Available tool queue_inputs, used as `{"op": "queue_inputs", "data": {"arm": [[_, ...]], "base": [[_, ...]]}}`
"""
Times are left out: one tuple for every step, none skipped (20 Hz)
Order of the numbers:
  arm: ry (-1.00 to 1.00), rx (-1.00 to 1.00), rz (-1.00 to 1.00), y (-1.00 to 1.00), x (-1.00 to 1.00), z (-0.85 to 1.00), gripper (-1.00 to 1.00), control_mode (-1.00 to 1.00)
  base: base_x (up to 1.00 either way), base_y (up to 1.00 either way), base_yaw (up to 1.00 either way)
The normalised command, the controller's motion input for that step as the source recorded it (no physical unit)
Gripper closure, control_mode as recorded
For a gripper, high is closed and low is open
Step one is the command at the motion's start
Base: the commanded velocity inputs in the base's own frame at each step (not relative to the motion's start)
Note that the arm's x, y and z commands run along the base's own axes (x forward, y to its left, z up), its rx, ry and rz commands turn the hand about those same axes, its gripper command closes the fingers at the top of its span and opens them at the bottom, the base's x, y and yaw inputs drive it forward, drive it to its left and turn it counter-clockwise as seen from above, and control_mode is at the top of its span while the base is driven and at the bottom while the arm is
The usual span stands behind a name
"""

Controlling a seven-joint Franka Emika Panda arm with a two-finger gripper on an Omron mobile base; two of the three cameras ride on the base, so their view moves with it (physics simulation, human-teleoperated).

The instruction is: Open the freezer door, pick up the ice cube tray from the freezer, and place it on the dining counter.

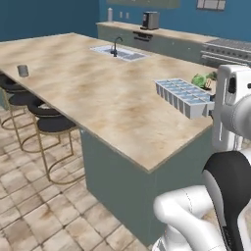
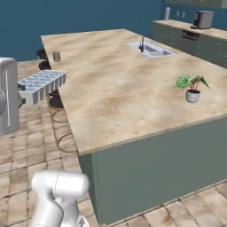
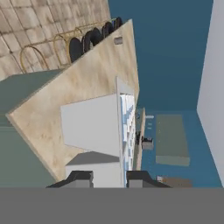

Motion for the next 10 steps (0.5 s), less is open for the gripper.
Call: {"op": "queue_inputs", "data": {"arm": [[0.00,0.00,0.00,0.00,0.00,0.00,1.00,1.00],[0.00,0.00,0.00,0.00,0.00,0.00,1.00,1.00],[0.00,0.00,0.00,0.00,0.00,0.00,1.00,1.00],[0.00,0.00,0.00,0.00,0.00,0.00,1.00,1.00],[0.00,0.00,0.00,0.00,0.00,0.00,1.00,1.00],[0.00,0.00,0.00,0.00,0.00,0.00,1.00,1.00],[0.00,0.00,0.00,0.00,0.00,0.00,1.00,1.00],[0.00,0.00,0.00,0.00,0.00,0.00,1.00,1.00],[0.00,0.00,0.00,0.00,0.00,0.00,1.00,1.00],[0.00,0.00,0.00,0.00,0.00,0.00,1.00,1.00]], "base": [[0.00,1.00,-0.43],[0.00,1.00,-0.43],[0.00,1.00,-0.43],[0.03,1.00,-0.44],[0.06,1.00,-0.44],[0.09,1.00,-0.44],[0.18,1.00,-0.45],[0.24,1.00,-0.46],[0.26,1.00,-0.46],[0.34,1.00,-0.47]]}}
